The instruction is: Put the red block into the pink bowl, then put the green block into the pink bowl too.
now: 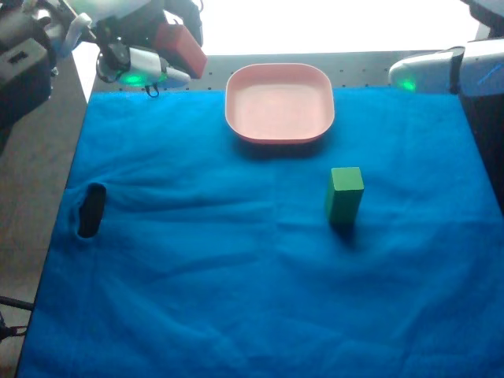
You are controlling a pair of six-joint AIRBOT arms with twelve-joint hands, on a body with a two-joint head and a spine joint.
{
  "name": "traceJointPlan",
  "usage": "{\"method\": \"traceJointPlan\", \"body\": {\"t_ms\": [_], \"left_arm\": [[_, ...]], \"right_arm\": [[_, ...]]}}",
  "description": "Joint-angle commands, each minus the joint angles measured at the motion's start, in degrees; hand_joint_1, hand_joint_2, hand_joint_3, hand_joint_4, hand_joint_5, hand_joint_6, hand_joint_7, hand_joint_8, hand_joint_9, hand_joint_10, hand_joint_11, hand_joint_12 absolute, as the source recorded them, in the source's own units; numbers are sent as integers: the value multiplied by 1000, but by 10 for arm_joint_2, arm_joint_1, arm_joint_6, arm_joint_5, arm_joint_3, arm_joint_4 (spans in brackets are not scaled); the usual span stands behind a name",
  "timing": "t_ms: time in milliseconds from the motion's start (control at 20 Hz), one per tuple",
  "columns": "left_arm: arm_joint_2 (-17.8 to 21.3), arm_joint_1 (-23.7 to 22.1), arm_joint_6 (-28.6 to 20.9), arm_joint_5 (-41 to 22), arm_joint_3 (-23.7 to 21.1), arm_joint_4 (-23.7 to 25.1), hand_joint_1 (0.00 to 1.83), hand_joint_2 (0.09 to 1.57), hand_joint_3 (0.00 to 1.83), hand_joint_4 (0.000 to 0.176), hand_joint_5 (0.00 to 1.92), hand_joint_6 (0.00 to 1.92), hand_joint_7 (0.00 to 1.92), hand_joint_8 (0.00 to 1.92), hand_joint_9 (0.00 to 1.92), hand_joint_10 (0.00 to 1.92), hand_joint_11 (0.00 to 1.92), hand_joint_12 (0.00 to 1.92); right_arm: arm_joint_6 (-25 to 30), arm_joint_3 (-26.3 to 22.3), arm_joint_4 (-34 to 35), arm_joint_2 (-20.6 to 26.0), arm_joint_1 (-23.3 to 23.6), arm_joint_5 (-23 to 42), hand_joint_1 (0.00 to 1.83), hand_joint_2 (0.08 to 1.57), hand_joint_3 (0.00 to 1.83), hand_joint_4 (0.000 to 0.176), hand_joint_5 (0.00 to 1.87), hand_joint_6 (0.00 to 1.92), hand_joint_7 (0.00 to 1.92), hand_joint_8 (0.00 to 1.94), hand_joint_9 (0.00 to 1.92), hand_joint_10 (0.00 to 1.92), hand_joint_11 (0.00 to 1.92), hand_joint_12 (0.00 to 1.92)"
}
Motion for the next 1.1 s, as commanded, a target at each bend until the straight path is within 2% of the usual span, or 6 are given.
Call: {"method": "traceJointPlan", "body": {"t_ms": [0,400,500,550,650,1050], "left_arm": [[-4,-16,-3,-54,6,0,1092,1116,0,0,992,961,1413,77,1252,912,1077,1409],[-46,-46,-3,-33,39,27,1095,1095,2,0,1033,894,1443,36,1237,797,1049,1346],[-54,-47,-3,-32,44,28,1068,1097,1,41,1026,906,1432,23,1250,701,1035,1296],[-64,-47,-3,-33,52,30,1036,1083,1,149,1047,872,1463,29,1231,757,947,1453],[-77,-47,-3,-28,62,34,1084,1106,2,0,1009,940,1504,55,1236,1021,1051,1559],[-114,-47,-3,-13,102,40,1145,1094,0,0,1034,883,1477,78,1206,1101,996,1524]], "right_arm": [[2,4,11,-2,10,68,42,980,0,0,170,11,133,7,55,13,21,10],[2,7,10,-14,22,68,71,953,0,0,133,0,127,0,44,0,2,1],[3,7,10,-15,23,68,60,937,0,0,141,4,137,4,58,7,17,8],[5,7,10,-17,24,68,39,925,0,0,152,8,125,0,62,8,41,19],[6,8,10,-19,25,68,8,927,0,0,161,8,129,9,86,15,87,41],[8,13,-1,-39,27,68,53,921,6,0,160,1,119,0,70,0,97,71]]}}
